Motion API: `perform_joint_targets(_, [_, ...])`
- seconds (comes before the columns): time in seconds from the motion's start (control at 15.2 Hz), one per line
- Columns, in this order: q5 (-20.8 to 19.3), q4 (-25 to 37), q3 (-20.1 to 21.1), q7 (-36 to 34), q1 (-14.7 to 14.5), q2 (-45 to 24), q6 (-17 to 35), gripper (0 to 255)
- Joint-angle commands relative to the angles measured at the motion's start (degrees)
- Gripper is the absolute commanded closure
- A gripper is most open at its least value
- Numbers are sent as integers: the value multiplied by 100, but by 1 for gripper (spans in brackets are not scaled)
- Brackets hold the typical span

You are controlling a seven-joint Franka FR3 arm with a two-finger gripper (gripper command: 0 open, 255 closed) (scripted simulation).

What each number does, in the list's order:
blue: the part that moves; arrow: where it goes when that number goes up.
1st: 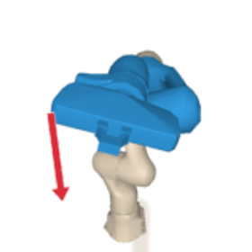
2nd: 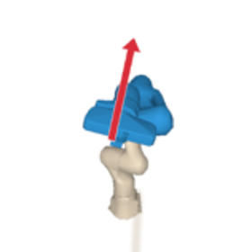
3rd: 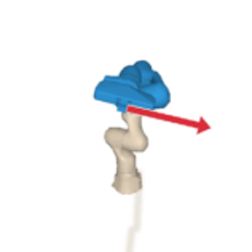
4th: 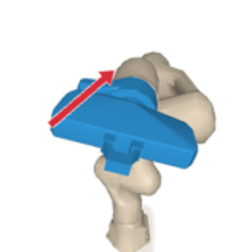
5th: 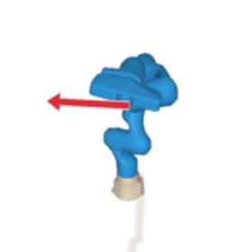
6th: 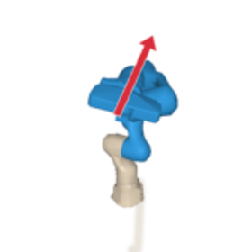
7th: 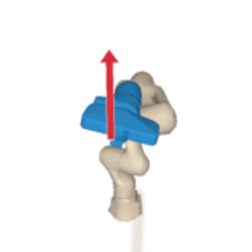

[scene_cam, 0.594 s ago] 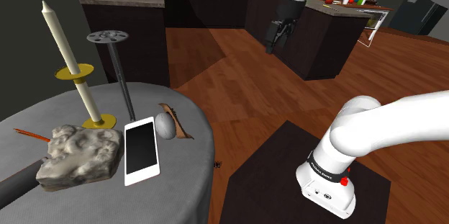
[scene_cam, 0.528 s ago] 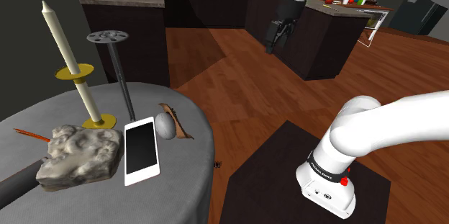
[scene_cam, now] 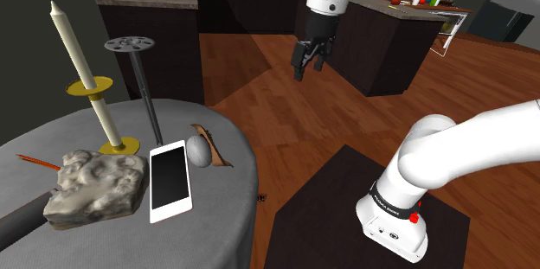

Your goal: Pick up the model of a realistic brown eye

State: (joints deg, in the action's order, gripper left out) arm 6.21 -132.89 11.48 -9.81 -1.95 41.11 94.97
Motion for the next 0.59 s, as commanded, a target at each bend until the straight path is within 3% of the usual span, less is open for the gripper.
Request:
perform_joint_targets(0.0, [126, -17, 242, -293, -43, -163, 147, 0])
perform_joint_targets(0.53, [436, 439, 1286, -1539, -133, -1236, 660, 0])
